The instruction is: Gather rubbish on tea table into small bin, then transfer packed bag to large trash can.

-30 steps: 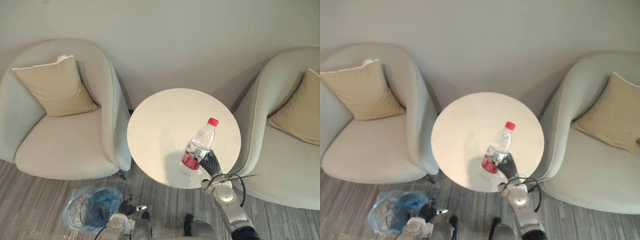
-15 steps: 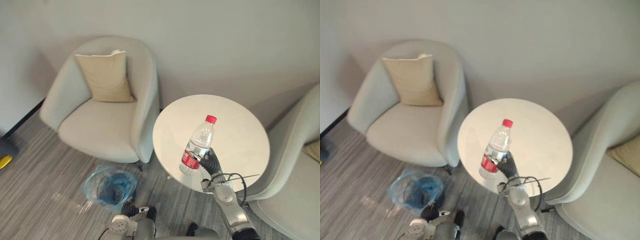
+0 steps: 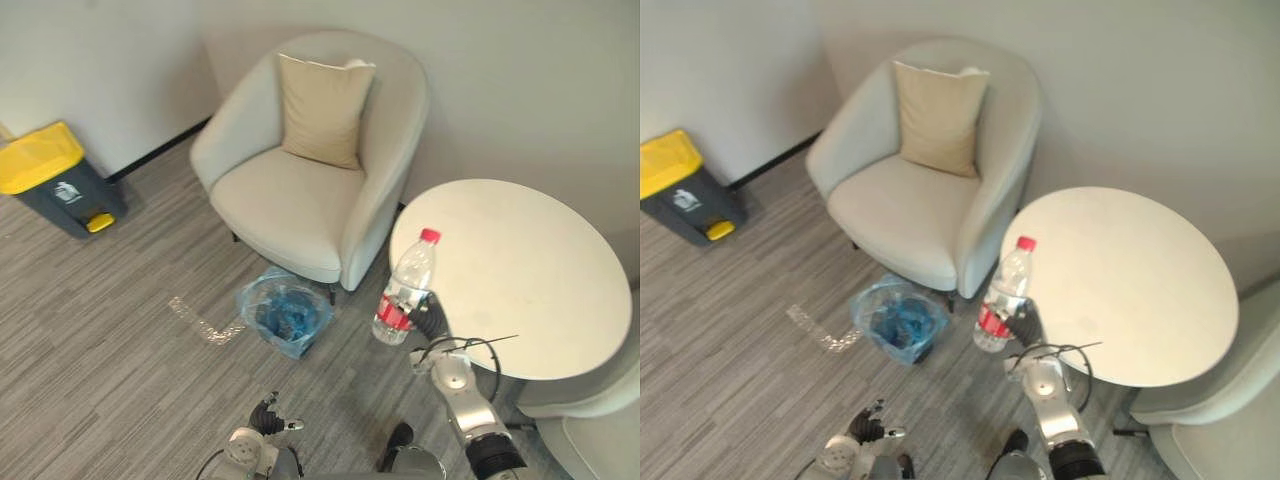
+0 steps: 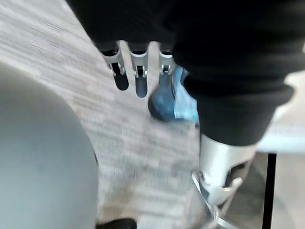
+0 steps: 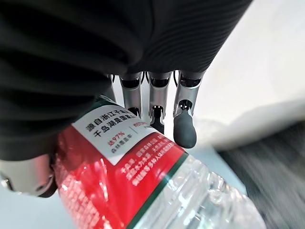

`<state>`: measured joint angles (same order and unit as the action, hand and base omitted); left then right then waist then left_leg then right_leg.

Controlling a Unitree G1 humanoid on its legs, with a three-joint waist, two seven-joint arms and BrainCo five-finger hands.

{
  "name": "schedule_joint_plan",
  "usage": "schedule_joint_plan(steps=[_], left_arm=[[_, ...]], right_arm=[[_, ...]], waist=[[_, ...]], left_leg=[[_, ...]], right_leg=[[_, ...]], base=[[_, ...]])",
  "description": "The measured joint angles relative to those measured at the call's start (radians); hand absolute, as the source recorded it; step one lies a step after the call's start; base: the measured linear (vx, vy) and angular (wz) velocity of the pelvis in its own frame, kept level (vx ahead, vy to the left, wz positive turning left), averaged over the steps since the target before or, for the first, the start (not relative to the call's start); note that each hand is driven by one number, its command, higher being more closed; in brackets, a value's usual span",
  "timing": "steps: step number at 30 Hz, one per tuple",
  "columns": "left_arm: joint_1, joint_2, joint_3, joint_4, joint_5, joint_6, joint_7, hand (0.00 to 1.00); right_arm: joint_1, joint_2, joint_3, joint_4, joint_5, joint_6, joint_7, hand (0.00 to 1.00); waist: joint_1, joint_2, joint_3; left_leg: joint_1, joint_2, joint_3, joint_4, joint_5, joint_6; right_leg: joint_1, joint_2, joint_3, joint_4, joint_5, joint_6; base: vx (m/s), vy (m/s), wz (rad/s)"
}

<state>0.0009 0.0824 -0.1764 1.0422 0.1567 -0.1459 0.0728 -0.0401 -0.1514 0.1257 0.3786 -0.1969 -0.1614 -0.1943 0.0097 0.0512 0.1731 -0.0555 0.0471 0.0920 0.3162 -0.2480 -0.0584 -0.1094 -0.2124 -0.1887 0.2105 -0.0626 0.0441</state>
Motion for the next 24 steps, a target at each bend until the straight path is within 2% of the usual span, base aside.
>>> schedule_joint_plan(steps=[1, 2, 5, 7, 8, 9, 10, 11, 12, 13, 14, 16, 17, 18, 19, 20, 21, 23, 24], left_arm=[[0.001, 0.003, 0.004, 0.004, -0.002, 0.000, 0.005, 0.00], [0.002, 0.006, 0.006, 0.009, -0.002, 0.000, 0.008, 0.00], [0.002, 0.006, 0.037, 0.011, -0.002, 0.002, 0.011, 0.00], [0.000, 0.017, 0.040, 0.008, -0.003, 0.002, 0.009, 0.00], [-0.002, 0.021, 0.041, 0.004, -0.004, 0.000, 0.010, 0.00], [-0.006, 0.020, 0.040, 0.008, -0.003, 0.003, 0.010, 0.00], [-0.011, 0.017, 0.041, 0.009, -0.003, 0.006, 0.010, 0.00], [-0.007, 0.017, 0.044, 0.010, -0.003, 0.007, 0.010, 0.00], [0.000, 0.019, 0.073, 0.012, 0.000, 0.009, 0.009, 0.00], [0.002, 0.012, 0.083, 0.012, 0.001, 0.012, 0.010, 0.00], [0.005, -0.002, 0.100, 0.006, 0.003, 0.013, 0.010, 0.00], [0.020, -0.031, 0.137, -0.022, 0.019, 0.018, 0.011, 0.00], [0.031, -0.043, 0.161, -0.041, 0.020, 0.023, 0.011, 0.00], [0.038, -0.044, 0.169, -0.059, 0.019, 0.025, 0.013, 0.00], [0.044, -0.035, 0.168, -0.065, 0.019, 0.025, 0.013, 0.00], [0.050, -0.034, 0.167, -0.069, 0.019, 0.025, 0.013, 0.00], [0.047, -0.035, 0.167, -0.070, 0.019, 0.024, 0.013, 0.00], [0.039, -0.032, 0.157, -0.070, 0.019, 0.024, 0.014, 0.00], [0.038, -0.029, 0.147, -0.068, 0.019, 0.024, 0.016, 0.00]], right_arm=[[0.018, 0.002, -0.006, 0.000, 0.000, 0.001, 0.001, 1.00], [0.043, 0.000, -0.008, -0.001, 0.001, 0.003, 0.001, 1.00], [0.068, 0.014, -0.008, -0.002, 0.002, 0.005, 0.006, 1.00], [0.077, 0.032, -0.027, -0.003, 0.003, 0.005, 0.009, 1.00], [0.089, 0.032, -0.043, -0.002, 0.003, 0.007, 0.010, 1.00], [0.098, 0.027, -0.045, -0.003, 0.003, 0.009, 0.011, 1.00], [0.108, 0.024, -0.045, -0.004, 0.004, 0.010, 0.013, 1.00], [0.125, 0.026, -0.044, -0.009, 0.009, 0.009, 0.016, 1.00], [0.151, 0.038, -0.034, -0.020, 0.025, 0.003, 0.025, 1.00], [0.157, 0.035, -0.035, -0.026, 0.028, 0.004, 0.027, 1.00], [0.177, 0.033, -0.036, -0.055, 0.038, 0.007, 0.027, 1.00], [0.203, 0.033, -0.037, -0.131, 0.040, 0.008, 0.027, 1.00], [0.210, 0.036, -0.029, -0.156, 0.041, 0.008, 0.026, 1.00], [0.212, 0.043, -0.018, -0.167, 0.041, 0.008, 0.026, 1.00], [0.214, 0.054, -0.006, -0.169, 0.042, 0.008, 0.024, 1.00], [0.211, 0.055, -0.004, -0.170, 0.042, 0.006, 0.021, 1.00], [0.198, 0.058, -0.007, -0.169, 0.042, 0.005, 0.016, 1.00], [0.188, 0.063, -0.023, -0.166, 0.042, 0.010, 0.008, 1.00], [0.186, 0.067, -0.038, -0.163, 0.042, 0.011, 0.000, 1.00]], waist=[[-0.010, -0.002, 0.002], [-0.020, -0.020, 0.002], [-0.015, -0.030, -0.001], [-0.025, -0.044, 0.000], [-0.025, -0.052, -0.001], [-0.028, -0.052, 0.000], [-0.029, -0.048, 0.002], [-0.034, -0.050, -0.002], [-0.034, -0.093, -0.025], [-0.038, -0.082, -0.026], [-0.030, -0.058, -0.032], [-0.028, -0.016, -0.032], [-0.024, -0.001, -0.031], [-0.018, -0.003, -0.029], [-0.010, -0.018, -0.033], [-0.009, -0.022, -0.043], [-0.008, -0.023, -0.040], [0.000, -0.034, -0.033], [0.001, -0.030, -0.034]], left_leg=[[-0.003, -0.019, -0.036, 0.002, -0.001, 0.016], [-0.014, -0.045, -0.075, 0.003, 0.001, 0.016], [-0.048, -0.075, -0.140, 0.013, 0.005, 0.021], [-0.077, -0.093, -0.197, 0.021, 0.019, 0.020], [-0.085, -0.094, -0.240, 0.031, 0.019, 0.019], [-0.081, -0.093, -0.271, 0.033, 0.019, 0.018], [-0.069, -0.090, -0.306, 0.031, 0.018, 0.016], [-0.054, -0.080, -0.340, 0.034, 0.012, 0.010], [-0.049, -0.101, -0.360, 0.061, -0.012, -0.002], [-0.049, -0.096, -0.370, 0.079, -0.026, -0.006], [-0.060, -0.081, -0.357, 0.126, -0.038, -0.011], [-0.143, -0.040, -0.241, 0.305, -0.038, -0.012], [-0.179, 0.004, -0.164, 0.403, -0.032, -0.016], [-0.203, 0.040, -0.091, 0.481, -0.004, -0.019], [-0.204, 0.056, -0.050, 0.501, -0.002, -0.009], [-0.201, 0.074, -0.015, 0.474, -0.019, 0.010], [-0.204, 0.088, 0.001, 0.409, -0.045, 0.010], [-0.209, 0.077, 0.005, 0.291, -0.039, 0.007], [-0.195, 0.064, 0.001, 0.156, 0.048, -0.004]], right_leg=[[-0.005, 0.028, 0.100, 0.022, -0.039, 0.004], [-0.015, 0.038, 0.161, 0.051, -0.060, 0.016], [-0.013, 0.044, 0.172, 0.069, -0.098, 0.035], [-0.016, 0.041, 0.150, 0.095, -0.110, 0.047], [-0.035, 0.039, 0.126, 0.156, -0.107, 0.051], [-0.062, 0.041, 0.120, 0.245, -0.106, 0.046], [-0.095, 0.051, 0.129, 0.317, -0.132, 0.038], [-0.095, 0.094, 0.170, 0.304, -0.170, 0.021], [-0.070, 0.115, 0.143, 0.240, -0.183, -0.015], [-0.057, 0.110, 0.128, 0.238, -0.188, -0.011], [-0.029, 0.123, 0.106, 0.218, -0.193, -0.018], [0.012, 0.143, 0.074, 0.186, -0.205, -0.031], [0.042, 0.163, 0.069, 0.169, -0.214, -0.046], [0.078, 0.167, 0.069, 0.157, -0.222, -0.057], [0.099, 0.163, 0.070, 0.142, -0.224, -0.060], [0.115, 0.161, 0.072, 0.126, -0.219, -0.051], [0.125, 0.155, 0.081, 0.121, -0.218, -0.050], [0.134, 0.129, 0.097, 0.122, -0.216, -0.046], [0.140, 0.121, 0.106, 0.130, -0.216, -0.033]], base=[[-0.07, 0.001, 1.35], [-0.02, -0.018, 1.17], [0.05, -0.009, 0.75], [0.13, -0.050, 0.88], [0.10, -0.040, 0.88], [0.11, -0.054, 1.01], [0.12, -0.123, 0.99], [0.17, -0.211, 1.16], [0.16, -0.231, 0.99], [0.18, -0.142, 0.76], [0.17, -0.086, 0.43], [0.17, -0.071, 0.31], [0.19, -0.043, 0.06], [0.20, -0.024, -0.03], [0.20, -0.023, -0.06], [0.19, -0.007, -0.09], [0.20, 0.014, -0.10], [0.21, 0.116, -0.15], [0.20, 0.160, -0.14]])
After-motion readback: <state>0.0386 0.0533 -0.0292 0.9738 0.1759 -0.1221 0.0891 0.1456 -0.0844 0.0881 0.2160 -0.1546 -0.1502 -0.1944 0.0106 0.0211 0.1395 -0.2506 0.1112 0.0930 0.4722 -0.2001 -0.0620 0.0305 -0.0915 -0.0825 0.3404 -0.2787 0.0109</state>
